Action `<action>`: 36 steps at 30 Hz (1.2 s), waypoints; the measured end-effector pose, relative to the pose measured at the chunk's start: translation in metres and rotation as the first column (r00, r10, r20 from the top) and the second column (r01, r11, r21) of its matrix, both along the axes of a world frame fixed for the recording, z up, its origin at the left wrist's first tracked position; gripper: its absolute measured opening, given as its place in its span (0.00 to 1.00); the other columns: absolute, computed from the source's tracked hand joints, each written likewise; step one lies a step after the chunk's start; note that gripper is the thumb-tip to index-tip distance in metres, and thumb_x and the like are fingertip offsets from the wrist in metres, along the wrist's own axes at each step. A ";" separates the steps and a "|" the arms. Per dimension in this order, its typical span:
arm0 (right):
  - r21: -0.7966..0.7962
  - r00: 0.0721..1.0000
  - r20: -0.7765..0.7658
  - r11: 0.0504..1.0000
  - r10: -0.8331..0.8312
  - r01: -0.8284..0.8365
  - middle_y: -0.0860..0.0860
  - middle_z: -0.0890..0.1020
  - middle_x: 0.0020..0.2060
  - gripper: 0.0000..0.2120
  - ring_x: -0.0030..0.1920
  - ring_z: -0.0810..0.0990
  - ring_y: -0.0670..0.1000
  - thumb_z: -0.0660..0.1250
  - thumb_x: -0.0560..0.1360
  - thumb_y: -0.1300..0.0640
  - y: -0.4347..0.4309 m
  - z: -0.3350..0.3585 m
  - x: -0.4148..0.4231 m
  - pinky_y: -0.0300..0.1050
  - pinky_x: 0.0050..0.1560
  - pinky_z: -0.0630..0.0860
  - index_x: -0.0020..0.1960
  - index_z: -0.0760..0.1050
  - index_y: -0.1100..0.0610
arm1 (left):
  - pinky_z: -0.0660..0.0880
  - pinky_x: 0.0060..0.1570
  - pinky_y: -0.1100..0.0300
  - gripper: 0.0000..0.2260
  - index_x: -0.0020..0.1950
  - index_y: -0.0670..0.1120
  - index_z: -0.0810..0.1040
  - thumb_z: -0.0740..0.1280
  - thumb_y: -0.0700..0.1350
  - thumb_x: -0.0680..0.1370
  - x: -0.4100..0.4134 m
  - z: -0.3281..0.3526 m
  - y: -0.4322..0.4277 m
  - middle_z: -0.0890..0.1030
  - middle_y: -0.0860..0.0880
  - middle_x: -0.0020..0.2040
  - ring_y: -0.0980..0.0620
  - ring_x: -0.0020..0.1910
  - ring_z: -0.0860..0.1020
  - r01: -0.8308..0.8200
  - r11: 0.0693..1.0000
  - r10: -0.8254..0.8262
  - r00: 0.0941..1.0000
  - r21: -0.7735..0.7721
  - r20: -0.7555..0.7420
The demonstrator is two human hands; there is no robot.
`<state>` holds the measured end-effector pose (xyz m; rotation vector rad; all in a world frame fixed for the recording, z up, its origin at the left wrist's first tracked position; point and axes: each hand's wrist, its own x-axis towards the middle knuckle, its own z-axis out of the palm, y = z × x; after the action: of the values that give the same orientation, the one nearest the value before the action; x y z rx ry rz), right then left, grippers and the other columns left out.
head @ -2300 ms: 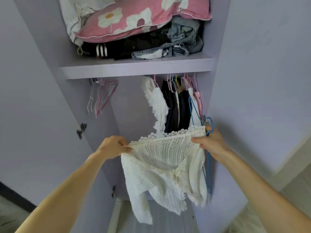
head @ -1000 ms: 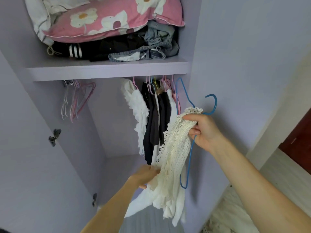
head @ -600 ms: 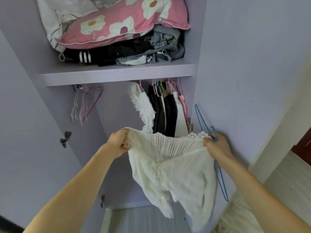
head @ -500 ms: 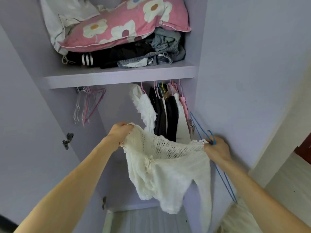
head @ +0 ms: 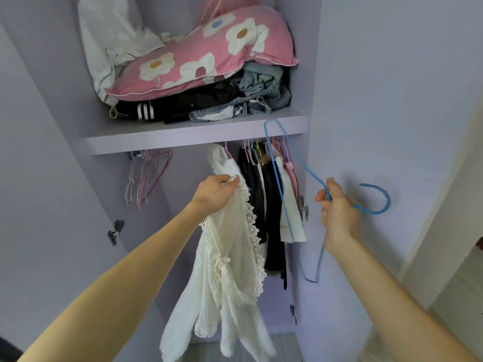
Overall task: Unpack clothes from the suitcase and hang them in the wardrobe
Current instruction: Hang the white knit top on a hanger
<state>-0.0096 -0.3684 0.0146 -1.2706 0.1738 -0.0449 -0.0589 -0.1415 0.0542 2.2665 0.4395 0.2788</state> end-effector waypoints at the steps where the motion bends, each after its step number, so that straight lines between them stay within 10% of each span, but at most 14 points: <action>1: 0.149 1.000 -0.004 0.988 0.030 -0.029 0.44 0.64 0.18 0.21 0.19 0.58 0.44 0.63 0.78 0.50 0.004 0.009 -0.004 0.38 0.25 0.55 0.28 0.69 0.54 | 0.73 0.60 0.50 0.23 0.65 0.40 0.76 0.59 0.58 0.82 0.001 0.003 -0.002 0.78 0.40 0.63 0.39 0.63 0.76 0.009 1.000 -0.009 1.000 0.003 0.004; 5: 0.486 0.995 0.019 0.869 0.098 -0.095 0.45 0.63 0.19 0.21 0.19 0.54 0.44 0.62 0.76 0.58 0.026 0.021 -0.014 0.38 0.21 0.49 0.25 0.68 0.52 | 0.68 0.40 0.57 0.15 0.51 0.48 0.76 0.61 0.59 0.81 -0.003 0.014 -0.008 0.71 0.47 0.34 0.48 0.37 0.71 0.057 0.995 -0.056 0.998 -0.076 0.016; 13: 0.421 0.977 -0.125 0.901 0.170 -0.103 0.51 0.66 0.32 0.08 0.27 0.67 0.43 0.68 0.68 0.58 0.066 -0.049 -0.003 0.32 0.22 0.62 0.40 0.69 0.57 | 0.63 0.73 0.42 0.31 0.71 0.56 0.75 0.69 0.67 0.71 -0.021 0.033 0.019 0.73 0.57 0.72 0.51 0.72 0.69 0.052 0.847 0.013 0.993 -0.529 0.117; 15: 0.100 0.970 -0.082 0.971 0.227 -0.219 0.49 0.68 0.30 0.10 0.28 0.70 0.41 0.70 0.68 0.58 0.064 -0.061 -0.008 0.29 0.24 0.64 0.35 0.68 0.57 | 0.70 0.68 0.42 0.30 0.69 0.56 0.77 0.70 0.66 0.69 -0.029 0.039 0.037 0.77 0.54 0.69 0.48 0.67 0.75 0.009 0.808 0.106 0.981 -0.590 0.161; 18: -0.504 0.919 0.081 0.811 0.386 -0.296 0.49 0.68 0.19 0.19 0.19 0.65 0.43 0.66 0.73 0.63 0.061 -0.064 -0.013 0.36 0.26 0.64 0.24 0.69 0.61 | 0.76 0.58 0.51 0.18 0.54 0.52 0.82 0.67 0.63 0.75 -0.036 0.037 0.070 0.82 0.51 0.54 0.48 0.53 0.79 -0.196 0.905 0.284 0.940 -0.378 0.191; 22: -0.777 0.780 0.137 0.554 0.611 -0.297 0.49 0.74 0.19 0.18 0.22 0.70 0.47 0.67 0.71 0.58 0.070 -0.021 -0.006 0.36 0.26 0.68 0.23 0.76 0.59 | 0.70 0.38 0.58 0.18 0.43 0.43 0.78 0.62 0.57 0.80 -0.046 0.011 0.075 0.75 0.49 0.36 0.49 0.36 0.72 -0.221 0.957 0.205 0.974 0.190 0.101; 25: -0.920 0.665 -0.002 0.260 0.747 -0.295 0.46 0.76 0.20 0.18 0.23 0.72 0.42 0.66 0.72 0.54 0.088 0.021 -0.002 0.37 0.31 0.71 0.24 0.78 0.55 | 0.73 0.33 0.58 0.20 0.38 0.41 0.75 0.61 0.56 0.80 -0.051 -0.008 0.062 0.75 0.51 0.28 0.48 0.28 0.75 -0.137 0.934 0.152 0.988 0.330 -0.020; 30: -0.960 0.639 0.005 0.183 0.769 -0.212 0.51 0.77 0.24 0.15 0.26 0.74 0.48 0.67 0.70 0.52 0.103 0.053 0.004 0.47 0.35 0.75 0.26 0.81 0.55 | 0.67 0.32 0.59 0.22 0.33 0.45 0.69 0.64 0.60 0.78 -0.054 -0.028 0.045 0.71 0.50 0.28 0.50 0.29 0.71 -0.056 0.927 0.105 0.988 0.370 -0.113; 36: -0.960 0.724 0.128 0.267 0.678 -0.080 0.46 0.75 0.19 0.16 0.30 0.78 0.49 0.68 0.70 0.52 0.097 0.060 0.018 0.42 0.41 0.74 0.24 0.78 0.53 | 0.66 0.34 0.61 0.15 0.36 0.50 0.80 0.67 0.57 0.79 -0.060 -0.029 0.050 0.73 0.57 0.29 0.54 0.33 0.71 -0.065 0.989 0.081 0.990 -0.131 0.119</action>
<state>0.0087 -0.2716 0.0745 -2.3848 -0.8458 -0.0483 -0.1189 -0.0910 0.0253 2.0985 0.4625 0.4150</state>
